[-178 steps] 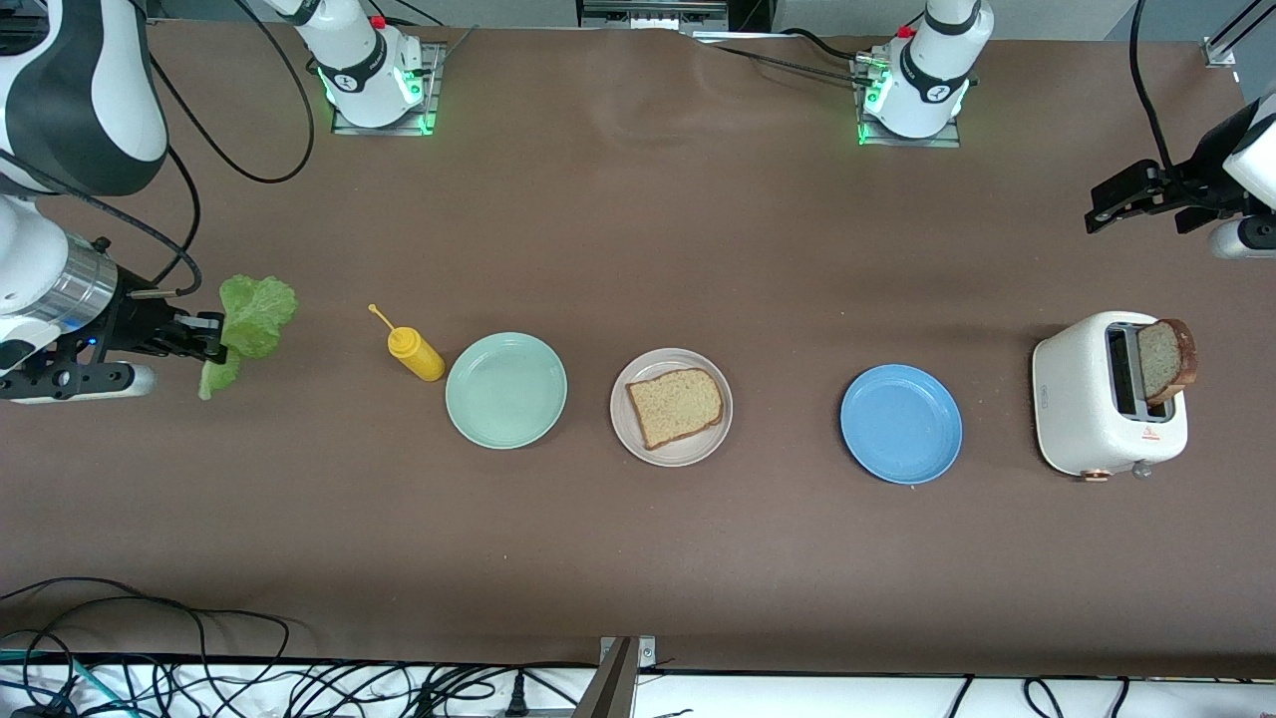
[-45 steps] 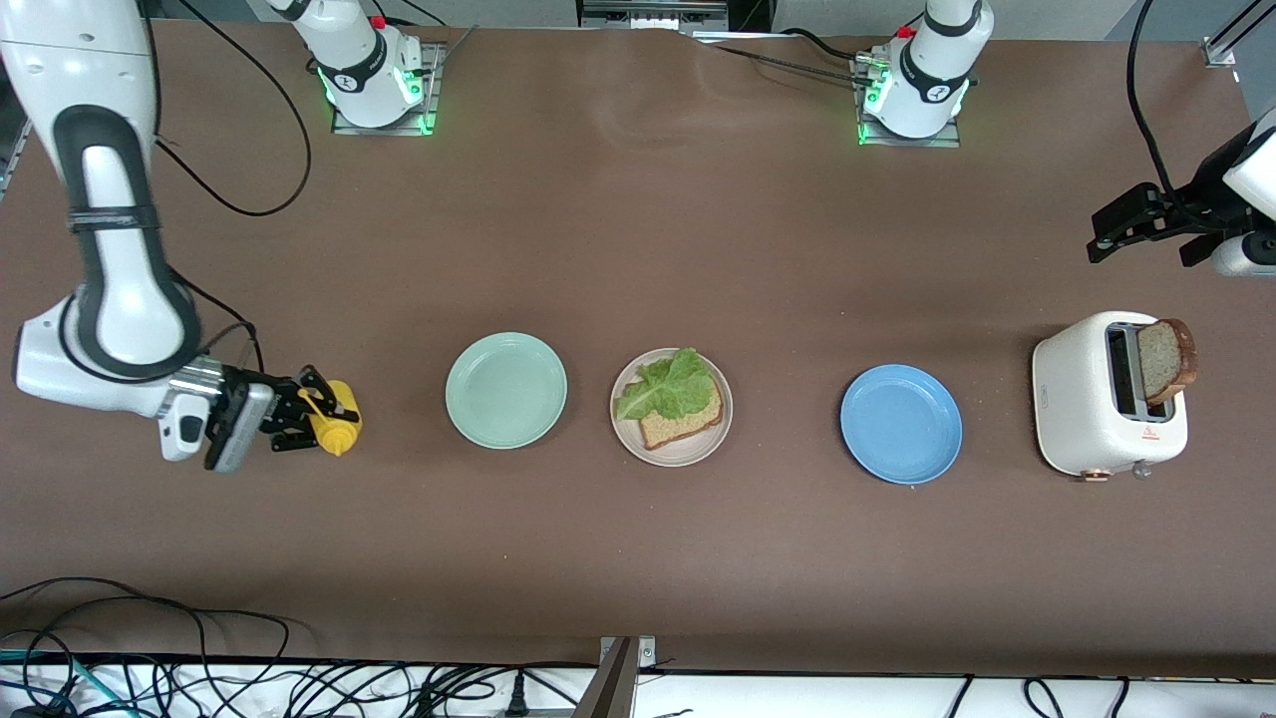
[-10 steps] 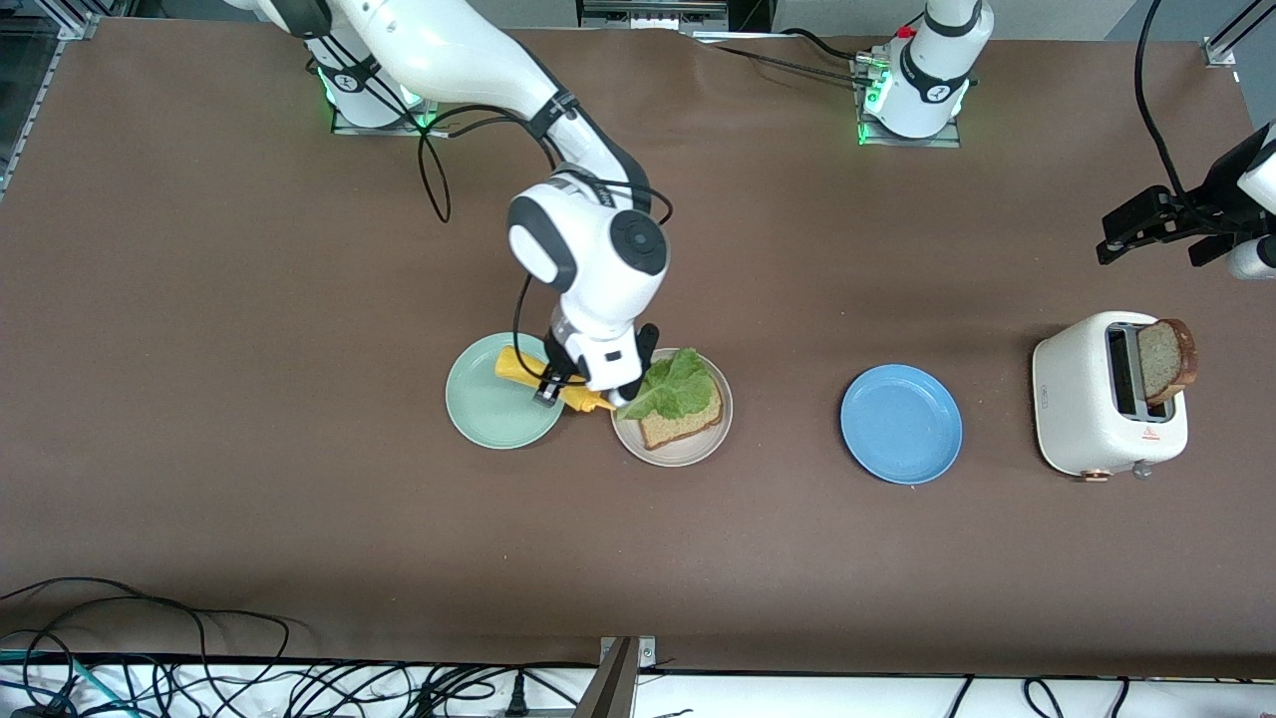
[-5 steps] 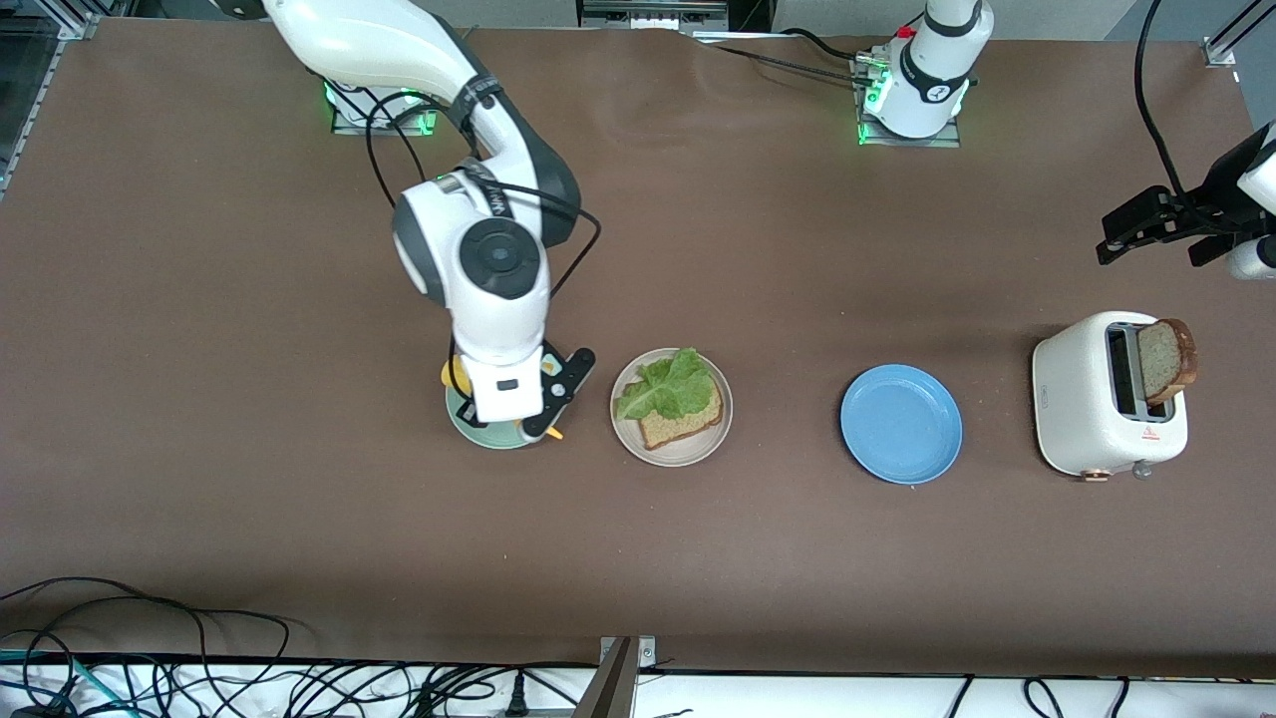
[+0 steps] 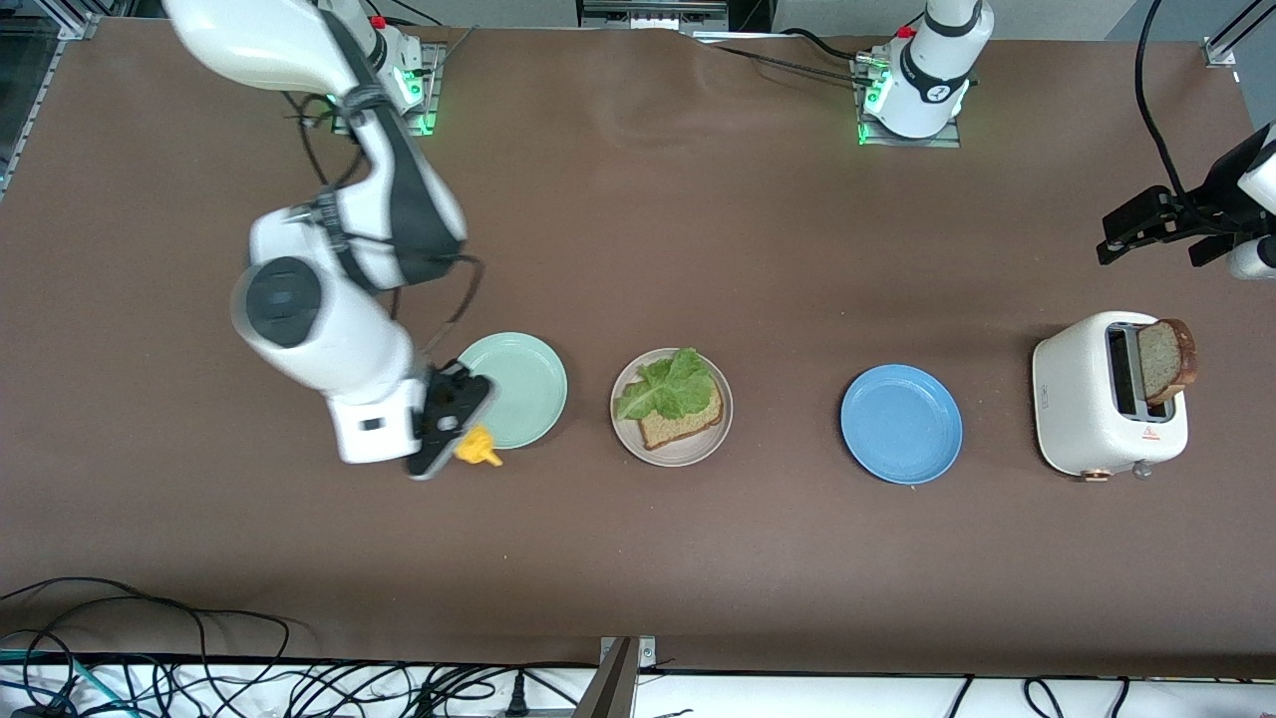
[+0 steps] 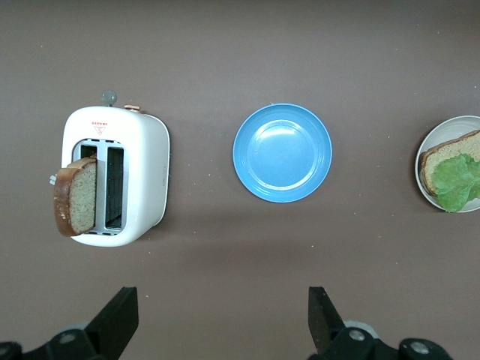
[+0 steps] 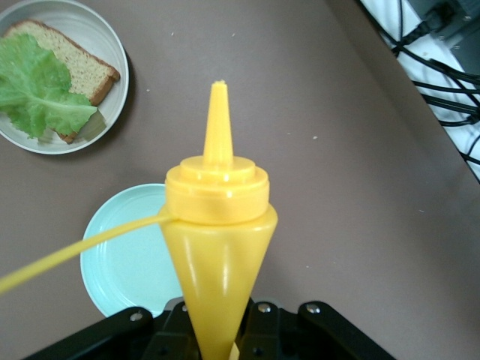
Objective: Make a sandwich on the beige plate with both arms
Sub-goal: 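Carry the mustard bottle back beside the pale green plate, then lower the mustard bottle toward the table with the right gripper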
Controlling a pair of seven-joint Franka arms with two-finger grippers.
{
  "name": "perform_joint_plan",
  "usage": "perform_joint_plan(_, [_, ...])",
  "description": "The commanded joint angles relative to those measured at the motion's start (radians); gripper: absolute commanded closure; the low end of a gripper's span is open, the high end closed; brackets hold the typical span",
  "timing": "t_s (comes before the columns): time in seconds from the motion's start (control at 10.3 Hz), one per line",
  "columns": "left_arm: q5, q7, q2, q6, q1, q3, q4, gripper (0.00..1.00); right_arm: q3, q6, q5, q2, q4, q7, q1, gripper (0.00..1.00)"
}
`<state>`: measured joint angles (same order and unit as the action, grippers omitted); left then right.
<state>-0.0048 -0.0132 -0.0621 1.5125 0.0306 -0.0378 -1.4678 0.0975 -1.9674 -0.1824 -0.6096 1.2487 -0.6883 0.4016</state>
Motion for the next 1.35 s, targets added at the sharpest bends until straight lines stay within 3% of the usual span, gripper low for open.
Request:
perform_joint_plan(0.0, [-0.004, 0.006, 0.004, -0.005, 0.005, 0.001, -0.003, 0.00, -0.007, -0.054, -0.176, 0.146, 0.196, -0.173, -0.078, 1.00])
perform_joint_plan(0.39, [-0.004, 0.009, -0.007, -0.005, 0.008, 0.001, -0.003, 0.00, 0.010, -0.054, -0.454, 0.183, 0.270, -0.429, -0.188, 1.00])
perform_joint_plan(0.58, [-0.004, 0.007, -0.007, -0.005, 0.011, 0.006, -0.002, 0.00, 0.044, -0.053, -0.598, 0.183, 0.308, -0.581, -0.210, 1.00])
perform_joint_plan(0.97, [-0.004, 0.007, -0.007, -0.003, 0.020, 0.007, 0.001, 0.00, 0.051, -0.054, -0.957, 0.182, 0.418, -0.931, -0.263, 1.00])
perform_joint_plan(1.26, [-0.004, 0.009, -0.007, -0.003, 0.022, 0.007, 0.001, 0.00, 0.051, -0.054, -1.155, 0.169, 0.524, -1.164, -0.283, 1.00])
